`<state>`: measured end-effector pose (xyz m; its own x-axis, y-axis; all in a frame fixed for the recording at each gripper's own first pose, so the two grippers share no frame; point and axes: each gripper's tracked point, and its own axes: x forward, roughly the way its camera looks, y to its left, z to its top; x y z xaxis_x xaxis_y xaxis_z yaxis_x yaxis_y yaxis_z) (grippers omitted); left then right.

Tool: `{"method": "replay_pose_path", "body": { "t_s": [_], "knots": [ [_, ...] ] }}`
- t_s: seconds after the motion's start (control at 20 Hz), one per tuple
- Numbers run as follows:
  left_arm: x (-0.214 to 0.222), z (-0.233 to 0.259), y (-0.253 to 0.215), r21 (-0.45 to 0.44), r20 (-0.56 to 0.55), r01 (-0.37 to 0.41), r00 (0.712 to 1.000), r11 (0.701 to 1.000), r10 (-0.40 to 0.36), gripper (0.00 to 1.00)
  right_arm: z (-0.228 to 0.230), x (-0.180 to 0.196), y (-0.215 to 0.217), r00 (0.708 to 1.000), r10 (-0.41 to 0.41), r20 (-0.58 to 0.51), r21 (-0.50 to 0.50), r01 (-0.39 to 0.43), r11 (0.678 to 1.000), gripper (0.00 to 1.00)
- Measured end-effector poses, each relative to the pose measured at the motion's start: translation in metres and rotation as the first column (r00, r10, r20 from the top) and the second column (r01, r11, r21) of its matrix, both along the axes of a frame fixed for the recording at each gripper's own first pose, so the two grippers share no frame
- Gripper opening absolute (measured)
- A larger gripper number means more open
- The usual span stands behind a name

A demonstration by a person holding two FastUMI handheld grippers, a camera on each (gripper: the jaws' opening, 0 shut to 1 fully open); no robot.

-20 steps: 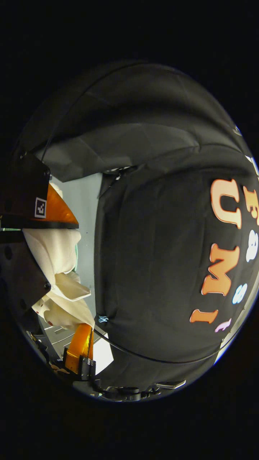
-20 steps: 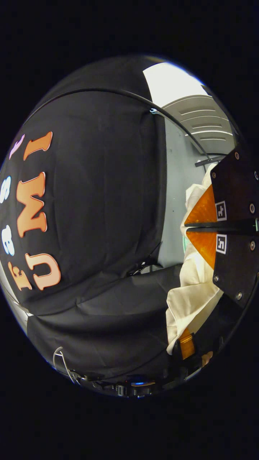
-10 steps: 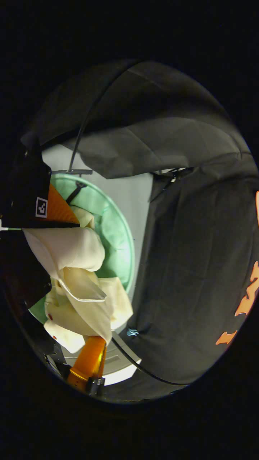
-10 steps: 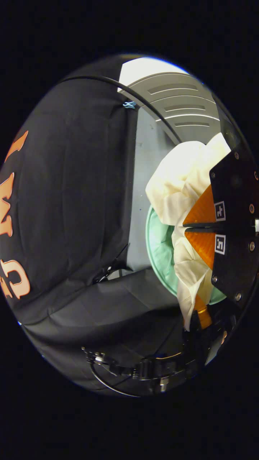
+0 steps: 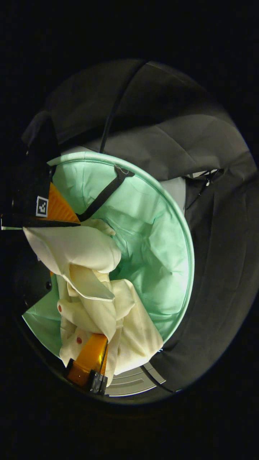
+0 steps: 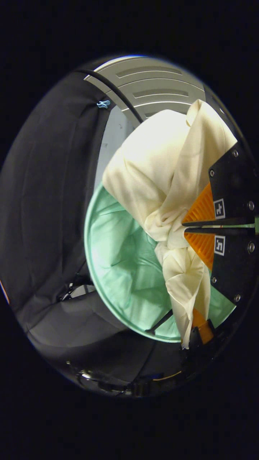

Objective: Grasp the clothes on the hanger with both hands and then place them into the laundry hamper below.

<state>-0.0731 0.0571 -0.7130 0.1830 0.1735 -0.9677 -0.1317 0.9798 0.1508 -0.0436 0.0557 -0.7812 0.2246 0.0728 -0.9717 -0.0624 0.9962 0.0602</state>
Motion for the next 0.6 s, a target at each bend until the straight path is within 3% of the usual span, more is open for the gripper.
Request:
{"method": "replay_pose_path", "body": {
  "t_s": [0.2,0.25,0.35,0.6],
  "knots": [
    [0.010,0.004,-0.018,-0.047,0.035,0.011,0.999,0.999,-0.009,0.19,0.006,0.002,0.003,1.000,0.000,0.002,0.012,-0.001,1.000,0.07],
    [0.012,0.008,-0.017,-0.041,0.043,0.016,0.999,0.999,-0.015,0.31,0.010,0.004,0.002,1.000,-0.010,0.006,0.018,0.010,1.000,0.07],
    [0.019,0.017,-0.019,-0.028,0.066,0.023,0.998,0.999,-0.021,0.28,0.017,0.010,-0.006,1.000,-0.023,0.019,0.018,0.023,1.000,0.11],
    [0.027,0.032,-0.022,-0.009,0.103,0.020,0.994,1.000,-0.019,0.31,0.034,0.015,-0.015,0.998,-0.036,0.050,0.025,0.035,0.999,0.41]
  ]
}}
